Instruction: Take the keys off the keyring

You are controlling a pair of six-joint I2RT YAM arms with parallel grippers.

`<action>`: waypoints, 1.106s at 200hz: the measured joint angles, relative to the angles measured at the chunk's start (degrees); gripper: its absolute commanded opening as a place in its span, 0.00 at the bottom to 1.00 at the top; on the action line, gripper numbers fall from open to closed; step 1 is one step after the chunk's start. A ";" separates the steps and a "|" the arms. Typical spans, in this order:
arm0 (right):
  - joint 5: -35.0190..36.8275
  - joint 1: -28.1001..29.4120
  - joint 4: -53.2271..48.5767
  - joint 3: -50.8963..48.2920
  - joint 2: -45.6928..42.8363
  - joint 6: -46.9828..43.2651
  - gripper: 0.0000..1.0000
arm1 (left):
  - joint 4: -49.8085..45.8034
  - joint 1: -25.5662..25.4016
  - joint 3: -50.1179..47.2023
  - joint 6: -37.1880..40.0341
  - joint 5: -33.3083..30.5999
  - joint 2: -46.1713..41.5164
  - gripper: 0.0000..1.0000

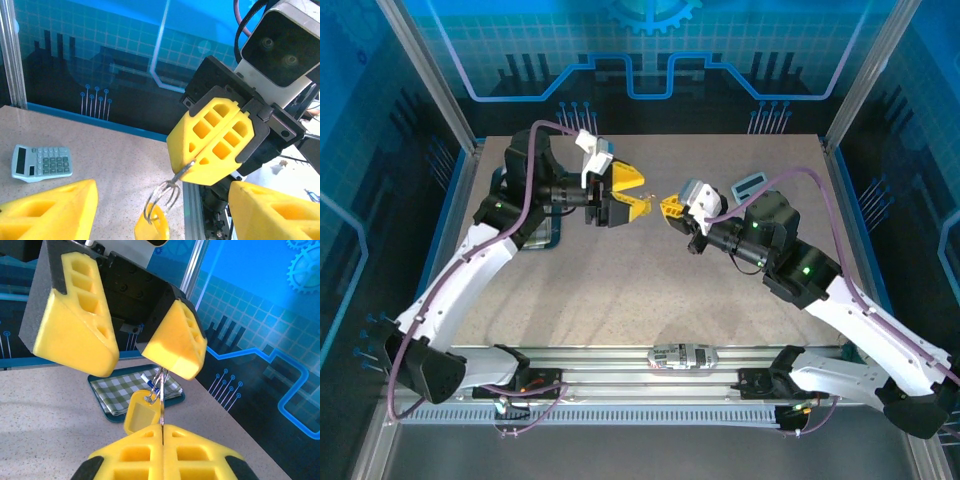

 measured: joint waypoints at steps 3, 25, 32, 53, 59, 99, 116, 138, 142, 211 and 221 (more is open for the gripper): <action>-0.20 -0.07 0.00 0.00 0.00 0.02 0.00 | -0.07 0.00 0.13 -0.02 0.04 0.15 0.68; -0.68 -0.15 0.00 0.02 0.02 0.24 0.00 | -0.92 -0.07 1.07 0.09 1.14 1.16 0.55; -0.81 -0.15 0.00 0.02 0.00 0.22 0.00 | -1.03 -0.13 1.29 -0.04 1.42 1.40 0.48; -0.83 -0.17 -0.02 0.09 0.00 0.24 0.00 | -1.31 -0.35 1.44 -0.02 1.95 1.73 0.36; -0.83 -0.17 0.00 0.13 0.02 0.26 0.00 | -1.46 -0.37 1.44 -0.13 2.05 1.73 0.32; -0.81 -0.70 0.00 0.22 0.00 0.63 0.00 | -1.95 -0.39 1.49 0.00 2.49 1.73 0.11; -0.79 -0.92 -0.02 0.22 -0.07 0.66 0.00 | -1.86 -0.37 1.49 -0.02 2.51 1.73 0.03; -0.76 -1.03 0.00 0.22 -0.31 0.66 0.00 | -0.57 -0.37 1.46 -1.46 2.93 1.73 0.00; -0.76 -1.03 0.07 0.22 -0.35 0.66 0.00 | -0.24 -0.37 1.46 -1.62 2.95 1.73 0.00; -0.74 -1.03 2.01 -0.90 -1.40 0.61 0.00 | 13.11 0.13 -2.60 -13.97 4.37 1.55 0.00; -0.61 -1.01 2.25 -0.90 -1.40 0.57 0.00 | 15.02 0.17 -3.10 -15.82 4.42 1.55 0.00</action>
